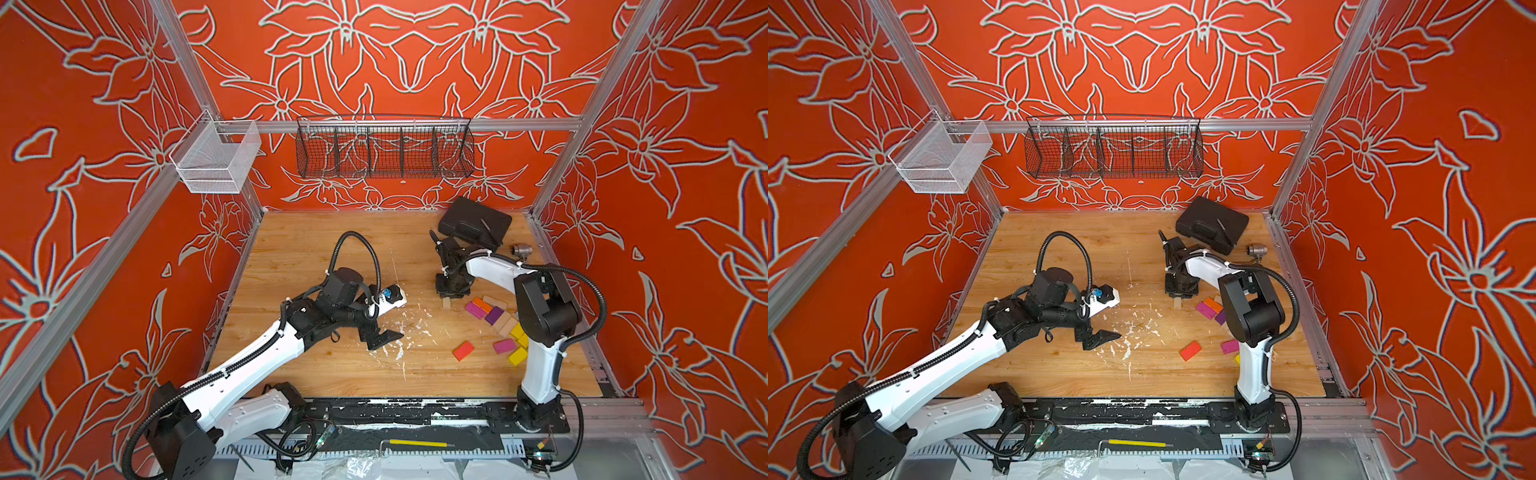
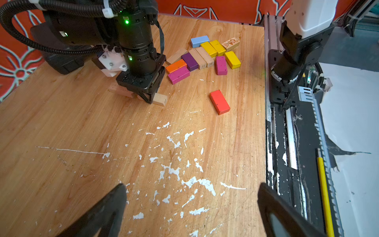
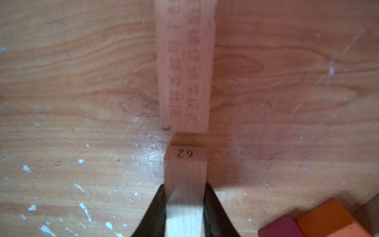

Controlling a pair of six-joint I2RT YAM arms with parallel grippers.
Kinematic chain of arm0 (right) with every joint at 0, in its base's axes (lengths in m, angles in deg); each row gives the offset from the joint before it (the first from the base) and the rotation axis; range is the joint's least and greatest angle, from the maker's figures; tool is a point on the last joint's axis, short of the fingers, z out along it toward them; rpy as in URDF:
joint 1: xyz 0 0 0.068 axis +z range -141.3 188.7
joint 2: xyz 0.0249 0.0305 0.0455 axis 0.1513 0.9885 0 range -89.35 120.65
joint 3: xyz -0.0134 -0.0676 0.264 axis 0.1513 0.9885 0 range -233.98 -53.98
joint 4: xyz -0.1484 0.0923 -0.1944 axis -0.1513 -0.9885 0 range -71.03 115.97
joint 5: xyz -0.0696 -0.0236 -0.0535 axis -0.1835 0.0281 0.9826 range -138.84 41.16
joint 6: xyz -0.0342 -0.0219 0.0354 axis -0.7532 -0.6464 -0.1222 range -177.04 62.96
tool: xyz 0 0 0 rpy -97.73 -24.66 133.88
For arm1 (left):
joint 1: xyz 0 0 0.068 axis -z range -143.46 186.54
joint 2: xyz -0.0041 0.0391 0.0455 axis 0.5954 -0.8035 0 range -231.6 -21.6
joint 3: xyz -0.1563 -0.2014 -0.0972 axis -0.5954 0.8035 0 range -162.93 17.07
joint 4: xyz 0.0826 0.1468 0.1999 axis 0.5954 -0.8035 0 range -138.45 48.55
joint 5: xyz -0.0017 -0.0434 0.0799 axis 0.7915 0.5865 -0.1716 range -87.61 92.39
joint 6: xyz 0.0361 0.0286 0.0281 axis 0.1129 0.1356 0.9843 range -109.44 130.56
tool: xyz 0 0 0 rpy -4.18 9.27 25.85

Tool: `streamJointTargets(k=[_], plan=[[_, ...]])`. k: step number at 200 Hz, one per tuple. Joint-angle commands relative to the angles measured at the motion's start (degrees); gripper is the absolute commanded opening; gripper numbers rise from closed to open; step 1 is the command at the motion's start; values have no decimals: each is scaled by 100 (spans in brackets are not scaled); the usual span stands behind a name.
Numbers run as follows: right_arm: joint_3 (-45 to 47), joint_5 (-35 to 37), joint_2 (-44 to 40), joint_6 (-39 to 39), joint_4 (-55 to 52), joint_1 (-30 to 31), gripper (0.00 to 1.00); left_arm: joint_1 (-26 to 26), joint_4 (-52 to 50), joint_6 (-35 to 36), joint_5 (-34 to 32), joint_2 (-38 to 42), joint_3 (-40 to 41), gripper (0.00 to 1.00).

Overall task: Assemble the letter k with building blocks
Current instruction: Assemble the building block at the center of the board.

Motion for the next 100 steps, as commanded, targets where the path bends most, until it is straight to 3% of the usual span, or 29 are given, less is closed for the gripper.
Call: streamJointTargets(k=[1,100], plan=[[-112,155,109,127,-58,14,32,19,50,30,36,-33,-69,97],[-148,385,-203,242,-251,16,41,21,84,-17,106,-68,-74,97]])
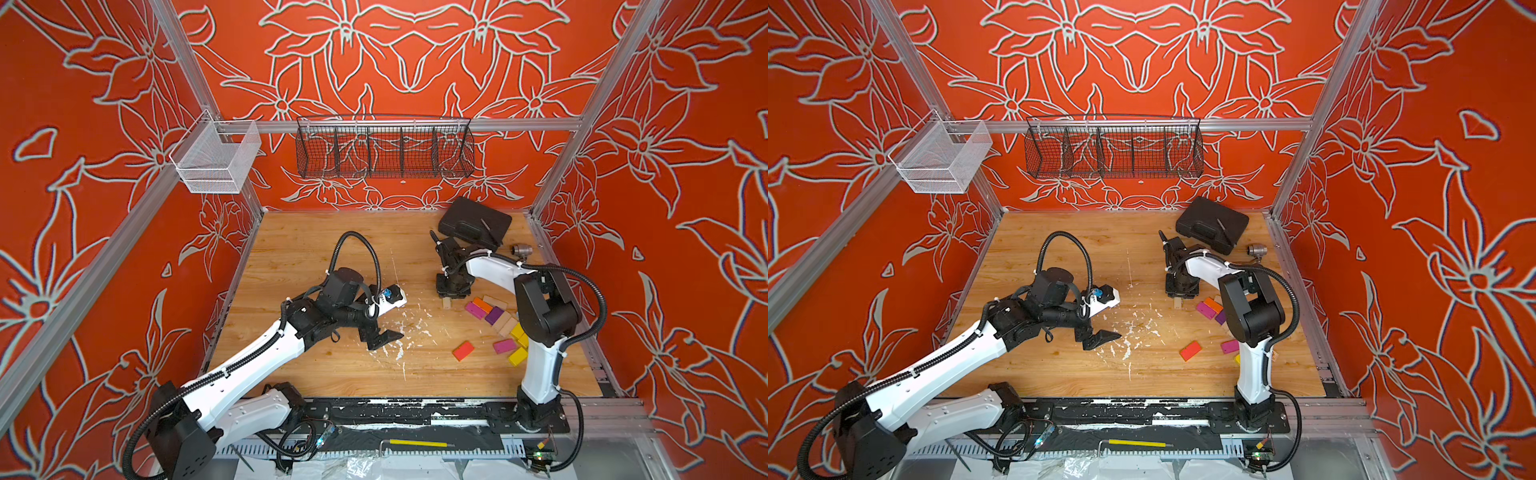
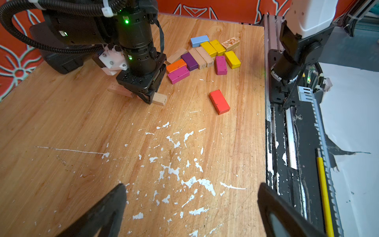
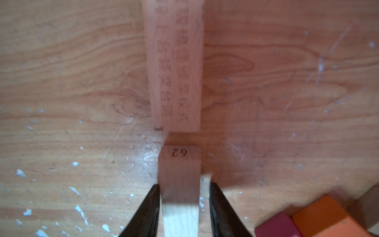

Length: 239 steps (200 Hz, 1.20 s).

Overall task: Assemble the letter k with building blocks
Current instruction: Assemble the building block at the center of the board.

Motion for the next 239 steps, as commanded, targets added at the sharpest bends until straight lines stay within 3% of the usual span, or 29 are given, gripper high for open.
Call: streamJointTargets(k=[1,99,136,184,239], plan=[[-146,249,-177,139,-189,16,41,21,83,-9,102,-47,-74,97],[-301,170,70,202,-118,16,29,30,75,-24,102,-69,-77,97],[-368,205,151,192,-195,16,28,23,66,-22,103,-73,-85,97],[-411,201,247,187,-199,16,34,22,66,-24,110,-97,-90,97],[-499,326,281,210,-236,16,27,21,65,-31,111,-121,-99,97]])
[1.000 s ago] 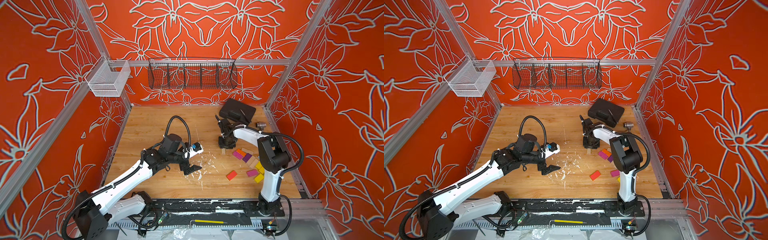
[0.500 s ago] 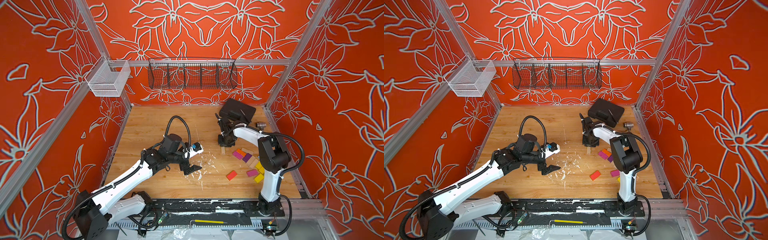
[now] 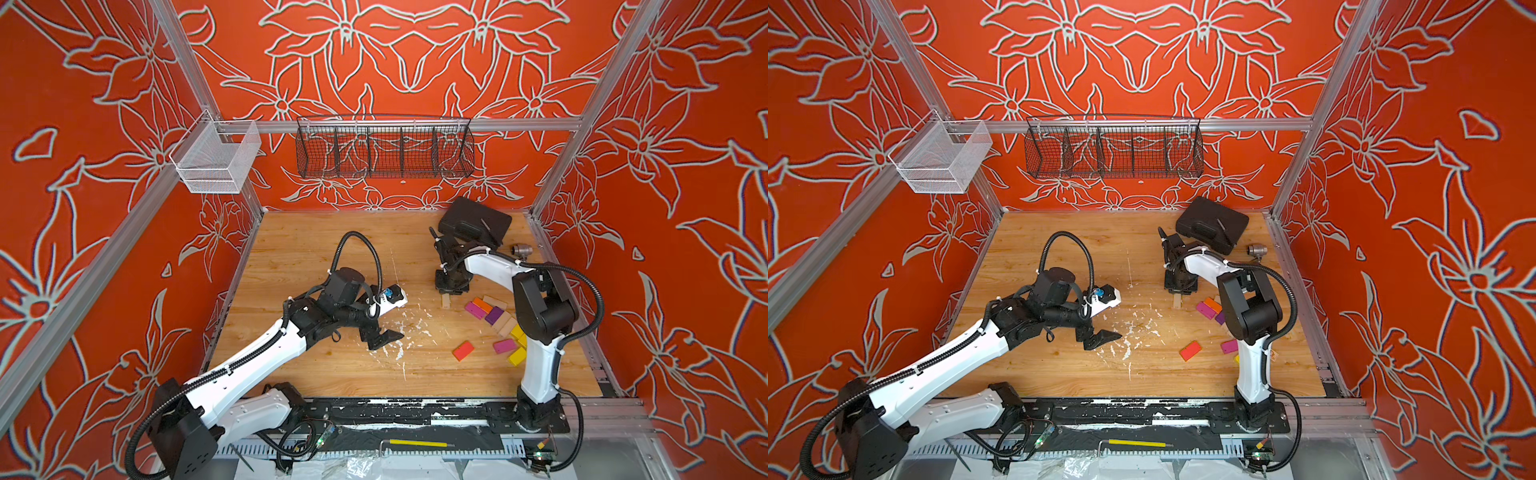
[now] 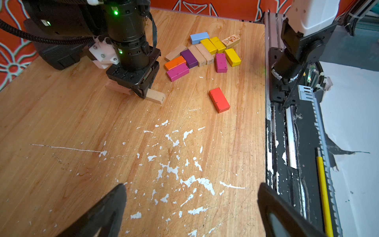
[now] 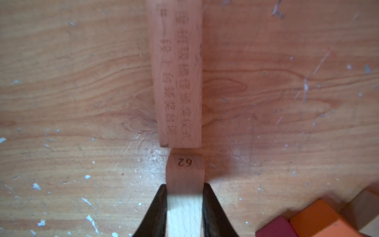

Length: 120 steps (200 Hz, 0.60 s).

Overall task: Assemble the letter k with building blocks
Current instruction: Assemble the building block at the center of the board.

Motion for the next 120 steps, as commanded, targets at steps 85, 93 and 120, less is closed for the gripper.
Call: streamJointTargets(k=[85,93,120], plan=[[-353,275,244,8,-193,16,27,22,31,-11,113,-95,-126,97],[-358,264,258,8,-179,16,27,21,31,-9,113,-99,-126,97],[-392,267,316,13,-176,16,27,25,22,-12,104,-109,-134,97]])
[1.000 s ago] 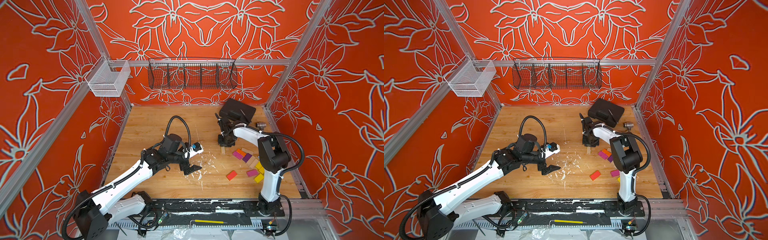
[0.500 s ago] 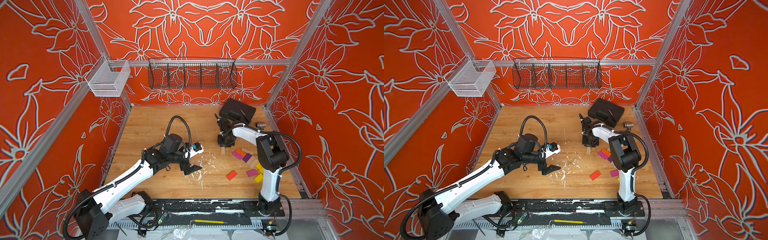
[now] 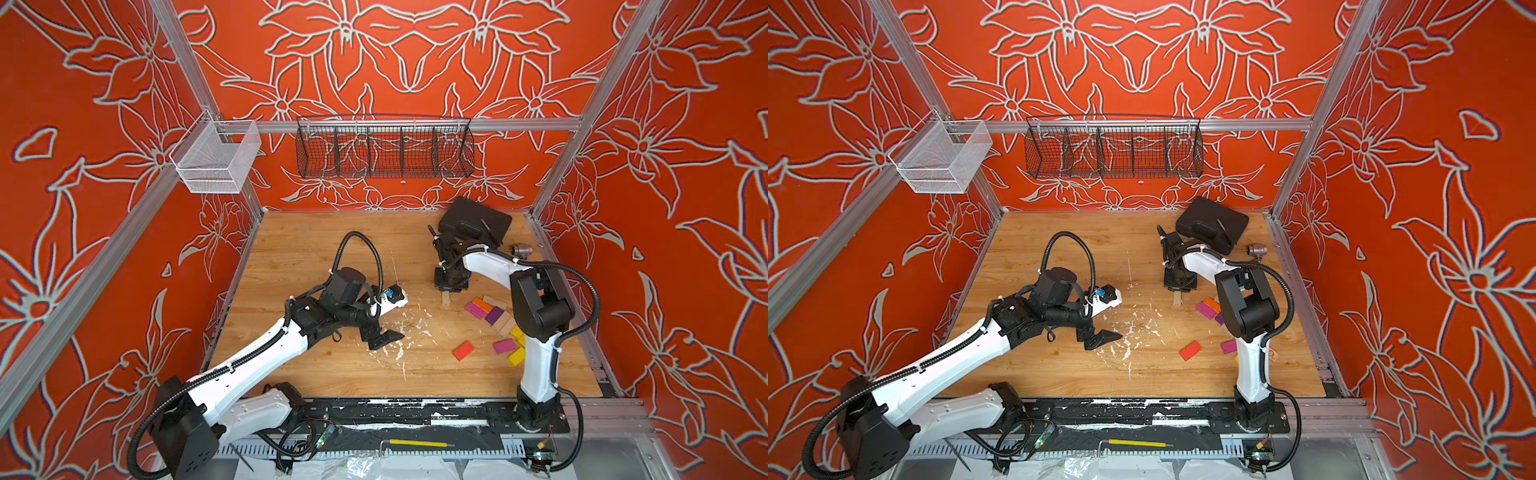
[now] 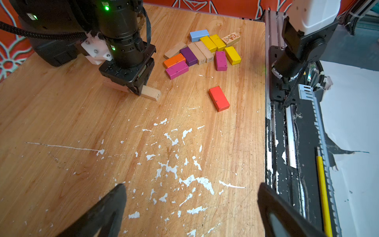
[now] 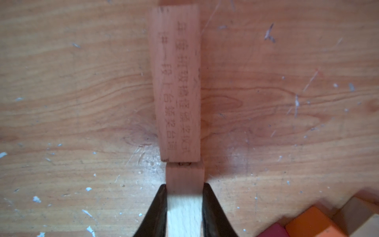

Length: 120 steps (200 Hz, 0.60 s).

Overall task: Assemble the letter k with building blocks
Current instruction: Assemble the building block at the center of the board.

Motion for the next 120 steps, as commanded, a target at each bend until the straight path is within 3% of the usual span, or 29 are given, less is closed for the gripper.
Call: streamJointTargets(k=[1,120], plan=[[-137,122,143,19,-116,16,27,23,24,4,100,-36,-130,97],[-207,106,234,-5,-135,16,37,20,13,12,104,-67,-146,97]])
